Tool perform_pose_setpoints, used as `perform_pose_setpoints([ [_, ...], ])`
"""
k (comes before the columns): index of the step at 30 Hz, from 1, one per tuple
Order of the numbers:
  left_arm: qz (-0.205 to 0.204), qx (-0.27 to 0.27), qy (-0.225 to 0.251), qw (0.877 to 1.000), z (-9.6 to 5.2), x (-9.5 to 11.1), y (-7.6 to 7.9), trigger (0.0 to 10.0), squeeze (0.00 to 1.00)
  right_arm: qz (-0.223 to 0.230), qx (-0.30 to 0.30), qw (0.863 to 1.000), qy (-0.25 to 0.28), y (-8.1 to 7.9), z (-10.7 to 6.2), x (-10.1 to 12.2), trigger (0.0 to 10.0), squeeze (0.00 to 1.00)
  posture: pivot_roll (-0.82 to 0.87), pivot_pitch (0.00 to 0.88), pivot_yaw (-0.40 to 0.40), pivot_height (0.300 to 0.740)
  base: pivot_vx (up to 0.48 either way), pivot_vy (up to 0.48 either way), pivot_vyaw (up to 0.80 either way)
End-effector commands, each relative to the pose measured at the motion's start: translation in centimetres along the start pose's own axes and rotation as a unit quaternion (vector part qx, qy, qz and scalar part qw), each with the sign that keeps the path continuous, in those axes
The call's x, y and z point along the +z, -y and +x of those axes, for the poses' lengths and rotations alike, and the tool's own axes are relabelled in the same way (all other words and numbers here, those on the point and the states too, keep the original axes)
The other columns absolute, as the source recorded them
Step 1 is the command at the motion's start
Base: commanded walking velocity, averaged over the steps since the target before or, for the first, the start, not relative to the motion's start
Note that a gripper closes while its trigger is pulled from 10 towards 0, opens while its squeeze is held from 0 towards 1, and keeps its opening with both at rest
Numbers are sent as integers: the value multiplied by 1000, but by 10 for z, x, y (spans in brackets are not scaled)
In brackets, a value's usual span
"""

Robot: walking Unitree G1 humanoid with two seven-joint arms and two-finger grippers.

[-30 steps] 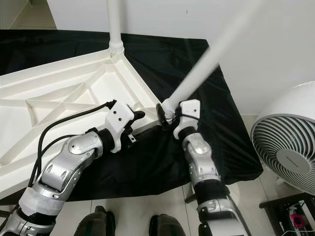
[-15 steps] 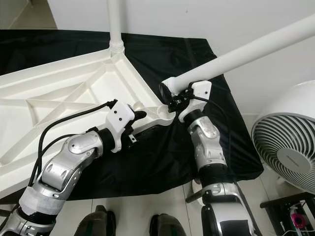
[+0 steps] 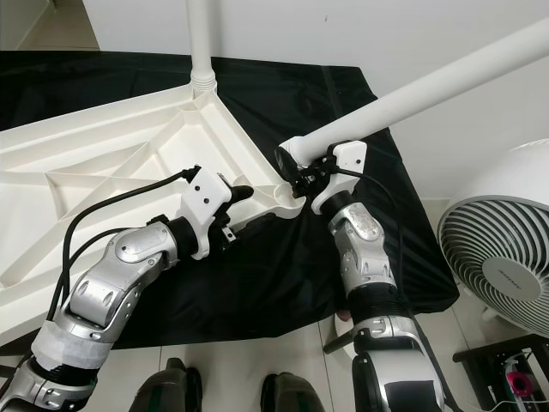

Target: Building children table

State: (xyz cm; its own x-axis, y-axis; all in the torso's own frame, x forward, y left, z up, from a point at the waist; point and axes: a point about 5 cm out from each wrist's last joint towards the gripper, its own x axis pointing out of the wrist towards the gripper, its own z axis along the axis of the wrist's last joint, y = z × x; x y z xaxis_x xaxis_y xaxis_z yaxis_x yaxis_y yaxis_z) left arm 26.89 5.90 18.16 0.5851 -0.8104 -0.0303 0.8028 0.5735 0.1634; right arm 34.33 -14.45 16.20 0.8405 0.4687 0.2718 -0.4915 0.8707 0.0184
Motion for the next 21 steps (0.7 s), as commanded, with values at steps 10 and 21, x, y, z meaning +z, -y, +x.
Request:
perform_pose_setpoints([
  [10, 69, 27, 27, 997, 0, 27, -18, 10000, 0, -98, 6, 990, -103, 12, 3, -14, 10000, 0, 22, 51, -49, 740, 0, 0, 0],
  [21, 85, 32, 91, 992, 8, 73, -29, 10000, 0, -139, 95, 979, -119, 2, 17, 0, 10000, 0, 34, 51, -49, 740, 0, 0, 0],
])
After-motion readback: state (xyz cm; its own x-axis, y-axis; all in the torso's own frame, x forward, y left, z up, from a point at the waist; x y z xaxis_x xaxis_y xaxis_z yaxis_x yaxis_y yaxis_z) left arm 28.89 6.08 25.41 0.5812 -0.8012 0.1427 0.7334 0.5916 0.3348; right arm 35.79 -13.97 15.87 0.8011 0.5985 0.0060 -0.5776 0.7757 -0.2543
